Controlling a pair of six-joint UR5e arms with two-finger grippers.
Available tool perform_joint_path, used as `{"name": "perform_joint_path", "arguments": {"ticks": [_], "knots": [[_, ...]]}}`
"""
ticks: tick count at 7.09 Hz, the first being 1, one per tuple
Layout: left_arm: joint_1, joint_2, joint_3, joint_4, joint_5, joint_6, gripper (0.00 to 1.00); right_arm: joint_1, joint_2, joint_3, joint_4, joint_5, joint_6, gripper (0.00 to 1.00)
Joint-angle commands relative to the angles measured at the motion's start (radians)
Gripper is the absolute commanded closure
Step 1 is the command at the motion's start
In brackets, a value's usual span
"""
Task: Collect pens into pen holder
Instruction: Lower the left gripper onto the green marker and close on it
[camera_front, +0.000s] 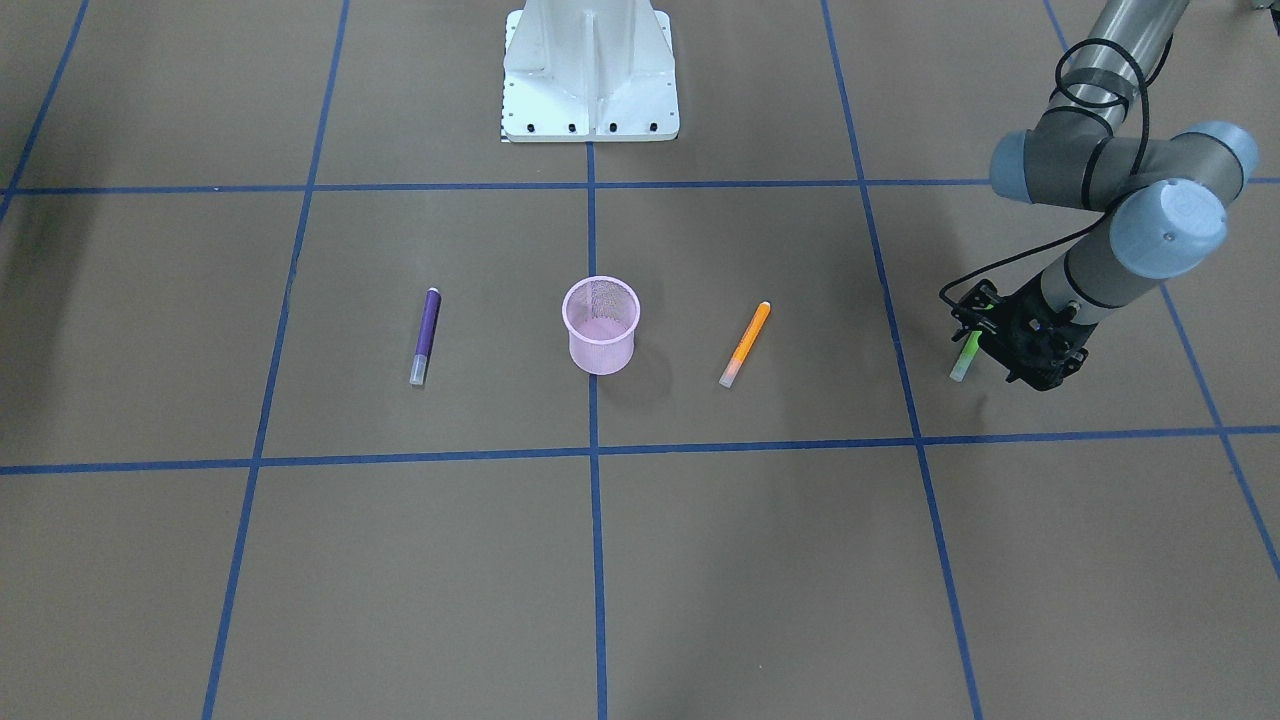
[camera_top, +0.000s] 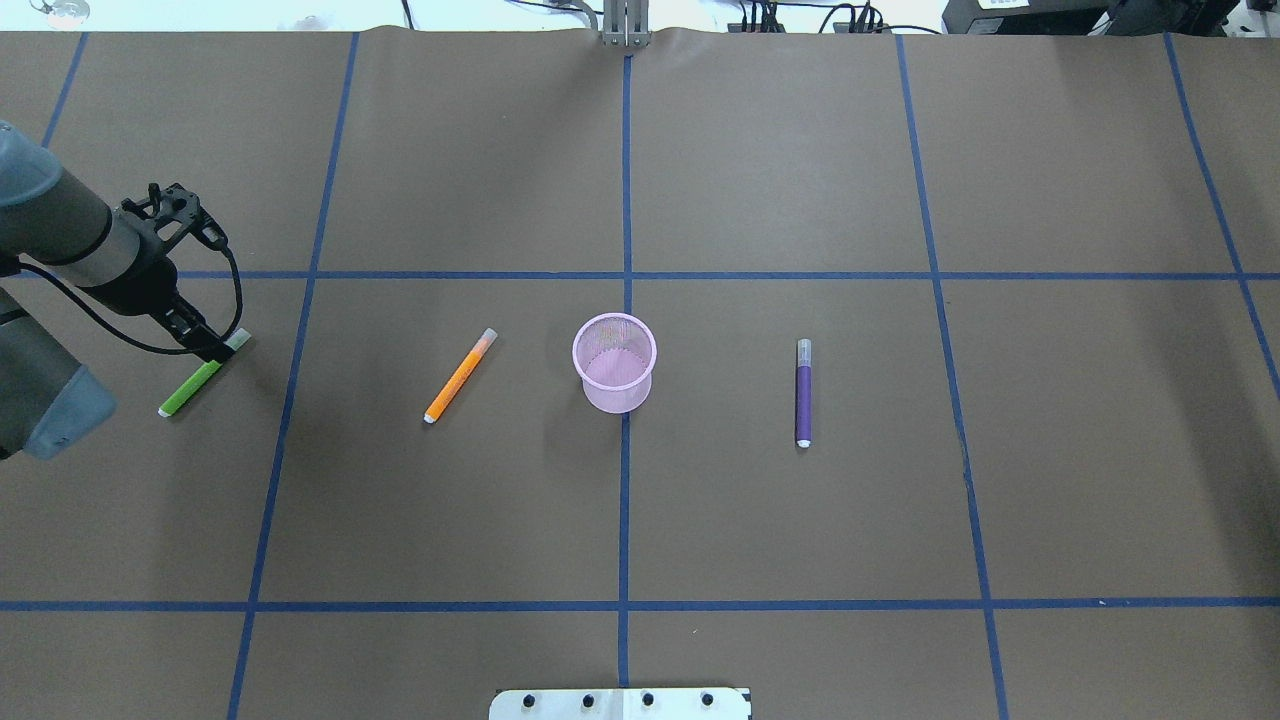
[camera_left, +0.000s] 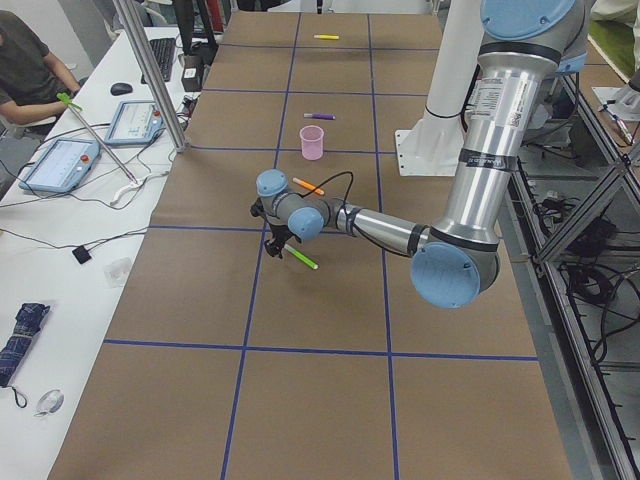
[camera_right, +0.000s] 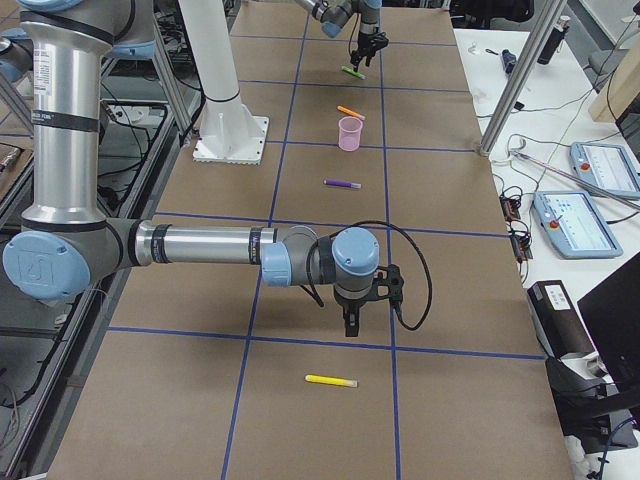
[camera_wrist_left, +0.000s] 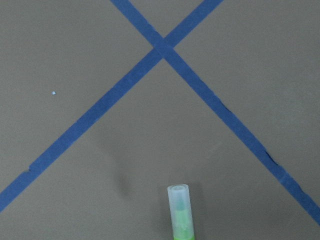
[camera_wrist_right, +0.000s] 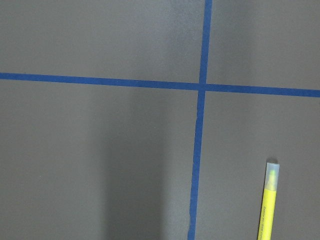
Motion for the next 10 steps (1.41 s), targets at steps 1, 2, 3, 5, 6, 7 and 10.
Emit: {"name": "perform_joint_path", "arguments": {"ticks": [1,2,3,5,6,7,10], "knots": [[0.008,-0.005,0.013,0.001,0.005,-0.003,0.34,-0.004,0.0,-0.003,0.0,0.0,0.001,0.0],[0.008,-0.006,0.013,0.001,0.004,-0.004,0.37,-0.004,0.0,-0.003,0.0,0.0,0.001,0.0],[0.008,-0.006,0.012,-0.001,0.002,-0.005,0.37,-0.004,0.0,-0.003,0.0,0.0,0.002,0.0],[0.009,-0.006,0.013,-0.001,0.002,-0.006,0.37,-0.004,-0.001,-0.003,0.0,0.002,0.002,0.0],[0.012,-0.005,0.013,-0.001,0.002,-0.006,0.37,-0.004,-0.001,-0.006,0.0,0.002,0.001,0.0],[0.014,-0.003,0.013,0.001,0.001,-0.008,0.37,-0.004,-0.001,-0.009,0.0,0.002,0.001,0.0],[0.029,0.003,0.01,-0.001,0.002,-0.046,0.39,-0.004,-0.001,-0.01,0.0,0.002,0.001,0.0]]}}
